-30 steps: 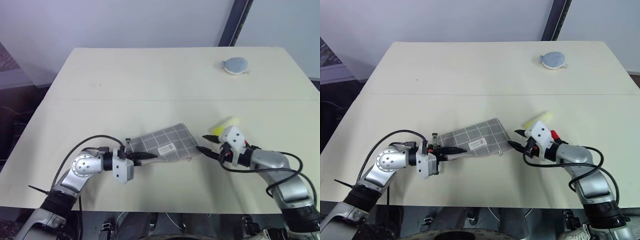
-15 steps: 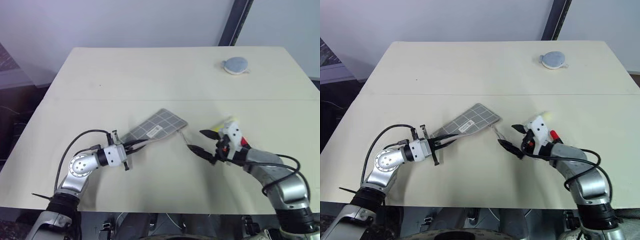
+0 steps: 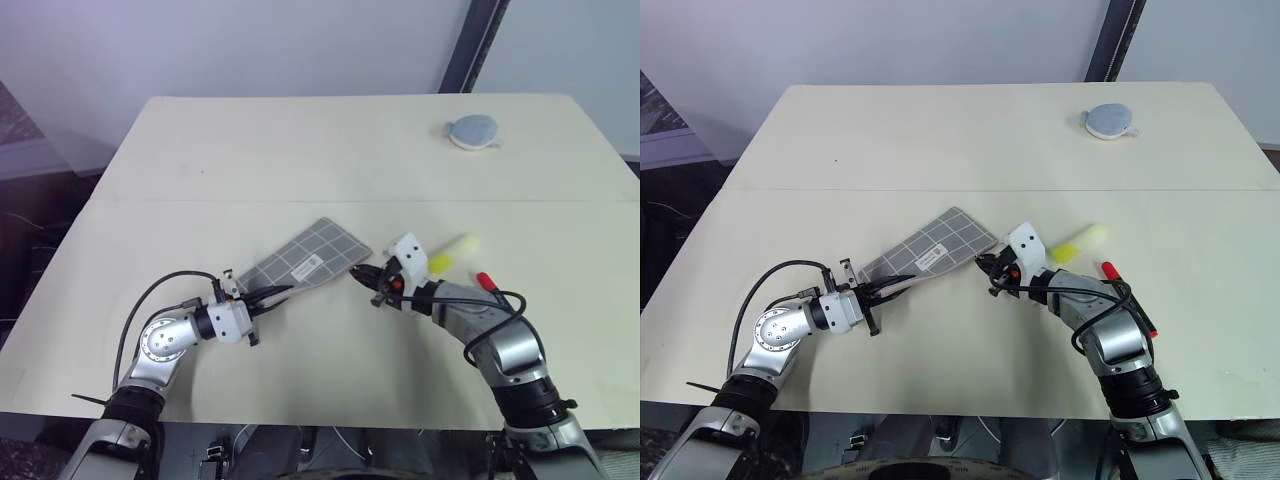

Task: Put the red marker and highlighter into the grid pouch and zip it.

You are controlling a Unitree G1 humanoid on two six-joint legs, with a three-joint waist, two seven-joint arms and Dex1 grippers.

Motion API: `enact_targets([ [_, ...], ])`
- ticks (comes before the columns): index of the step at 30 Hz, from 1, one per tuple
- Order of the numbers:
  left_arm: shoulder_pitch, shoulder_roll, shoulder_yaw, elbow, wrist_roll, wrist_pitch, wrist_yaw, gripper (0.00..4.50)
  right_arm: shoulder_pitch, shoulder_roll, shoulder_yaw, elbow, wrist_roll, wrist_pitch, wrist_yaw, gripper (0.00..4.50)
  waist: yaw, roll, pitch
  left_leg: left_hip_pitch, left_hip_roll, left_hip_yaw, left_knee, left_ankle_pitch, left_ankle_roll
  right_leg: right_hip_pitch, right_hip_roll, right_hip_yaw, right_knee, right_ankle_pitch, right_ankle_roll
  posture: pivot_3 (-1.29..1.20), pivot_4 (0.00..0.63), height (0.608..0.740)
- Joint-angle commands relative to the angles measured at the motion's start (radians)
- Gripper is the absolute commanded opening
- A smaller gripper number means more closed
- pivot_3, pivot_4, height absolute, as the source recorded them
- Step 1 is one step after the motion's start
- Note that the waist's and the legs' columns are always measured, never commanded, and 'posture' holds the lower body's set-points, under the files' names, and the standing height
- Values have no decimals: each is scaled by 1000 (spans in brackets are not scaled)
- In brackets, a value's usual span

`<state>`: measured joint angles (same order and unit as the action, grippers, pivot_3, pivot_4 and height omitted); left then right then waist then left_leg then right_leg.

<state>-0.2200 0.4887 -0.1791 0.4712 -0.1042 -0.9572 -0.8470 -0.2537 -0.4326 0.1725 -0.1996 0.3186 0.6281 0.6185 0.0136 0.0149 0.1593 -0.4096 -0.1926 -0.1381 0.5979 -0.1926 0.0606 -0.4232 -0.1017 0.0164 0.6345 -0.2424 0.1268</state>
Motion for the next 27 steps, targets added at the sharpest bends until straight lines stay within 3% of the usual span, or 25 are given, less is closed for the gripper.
enact_targets([
  [1, 5, -7, 5, 41, 28, -29, 25, 0, -14, -14, 18, -54, -13, -9, 21, 49, 0, 0, 0, 0, 0, 0, 0, 0, 0, 0, 0, 0, 0, 0, 0, 0, 150, 740],
  [12, -107, -14, -4, 38, 89, 54, 69, 0, -60, -34, 18, -116, -27, -22, 35, 49, -1, -3, 0, 0, 0, -1, 1, 1, -2, 0, 1, 0, 1, 1, 0, 0, 150, 740],
  [19, -122, -10, 12, -156, -67, 300, -11, 0, -41, -21, 0, -124, -9, -29, 37, 49, -1, -3, 0, -2, 0, -1, 0, -1, 1, -2, 1, 0, -1, 1, 1, 0, 150, 740],
  [27, -171, 7, -14, -201, 57, 366, 0, 0, -113, 34, -50, -193, 78, 11, 40, 49, -2, -3, 0, -2, 0, -1, 2, -1, 0, -1, 1, 0, -1, 1, 1, 0, 150, 740],
])
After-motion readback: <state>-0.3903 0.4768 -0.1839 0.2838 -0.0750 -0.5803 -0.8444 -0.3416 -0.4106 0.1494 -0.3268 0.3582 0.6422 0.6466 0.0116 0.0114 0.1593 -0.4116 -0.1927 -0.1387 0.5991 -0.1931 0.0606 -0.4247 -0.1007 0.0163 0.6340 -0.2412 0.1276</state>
